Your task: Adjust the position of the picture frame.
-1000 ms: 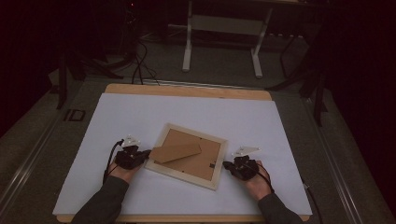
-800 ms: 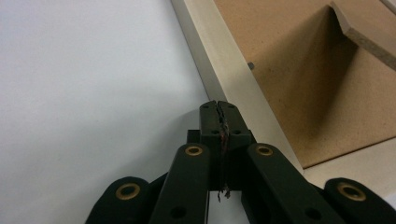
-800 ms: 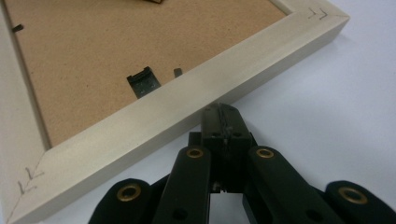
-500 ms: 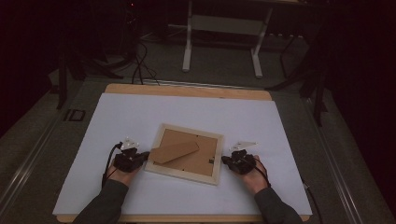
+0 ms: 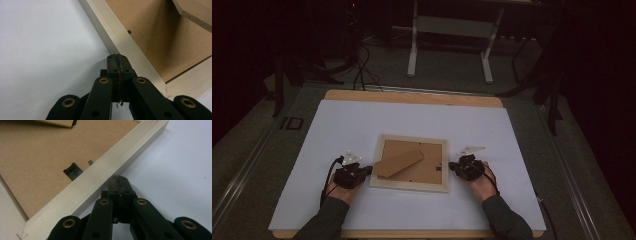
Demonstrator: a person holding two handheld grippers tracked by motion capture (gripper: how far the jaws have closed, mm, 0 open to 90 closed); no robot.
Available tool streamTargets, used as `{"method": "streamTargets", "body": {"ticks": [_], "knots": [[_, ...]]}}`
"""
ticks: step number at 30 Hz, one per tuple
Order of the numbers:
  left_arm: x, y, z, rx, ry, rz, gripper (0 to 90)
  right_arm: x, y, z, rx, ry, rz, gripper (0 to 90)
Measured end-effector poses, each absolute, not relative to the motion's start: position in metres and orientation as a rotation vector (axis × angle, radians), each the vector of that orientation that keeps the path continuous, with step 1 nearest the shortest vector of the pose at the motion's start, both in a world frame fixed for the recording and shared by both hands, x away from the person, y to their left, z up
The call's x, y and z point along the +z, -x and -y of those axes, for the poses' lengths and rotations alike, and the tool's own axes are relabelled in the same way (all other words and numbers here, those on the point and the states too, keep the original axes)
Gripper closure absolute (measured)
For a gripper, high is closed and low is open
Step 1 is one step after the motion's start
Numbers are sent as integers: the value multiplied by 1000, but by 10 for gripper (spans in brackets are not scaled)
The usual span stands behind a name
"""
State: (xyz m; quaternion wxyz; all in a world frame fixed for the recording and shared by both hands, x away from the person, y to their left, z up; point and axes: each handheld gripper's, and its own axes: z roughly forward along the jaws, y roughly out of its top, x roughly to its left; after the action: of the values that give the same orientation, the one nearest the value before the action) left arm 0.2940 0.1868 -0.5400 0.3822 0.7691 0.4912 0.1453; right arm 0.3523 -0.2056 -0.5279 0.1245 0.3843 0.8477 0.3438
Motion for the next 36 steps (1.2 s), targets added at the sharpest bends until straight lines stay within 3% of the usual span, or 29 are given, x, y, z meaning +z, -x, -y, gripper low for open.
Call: {"method": "streamTargets", "body": {"ticks": [36], "knots": [[-543,-309,-185,373,-1893,-1301,900,-527,-370,198,985,-1199,-2424,899]]}}
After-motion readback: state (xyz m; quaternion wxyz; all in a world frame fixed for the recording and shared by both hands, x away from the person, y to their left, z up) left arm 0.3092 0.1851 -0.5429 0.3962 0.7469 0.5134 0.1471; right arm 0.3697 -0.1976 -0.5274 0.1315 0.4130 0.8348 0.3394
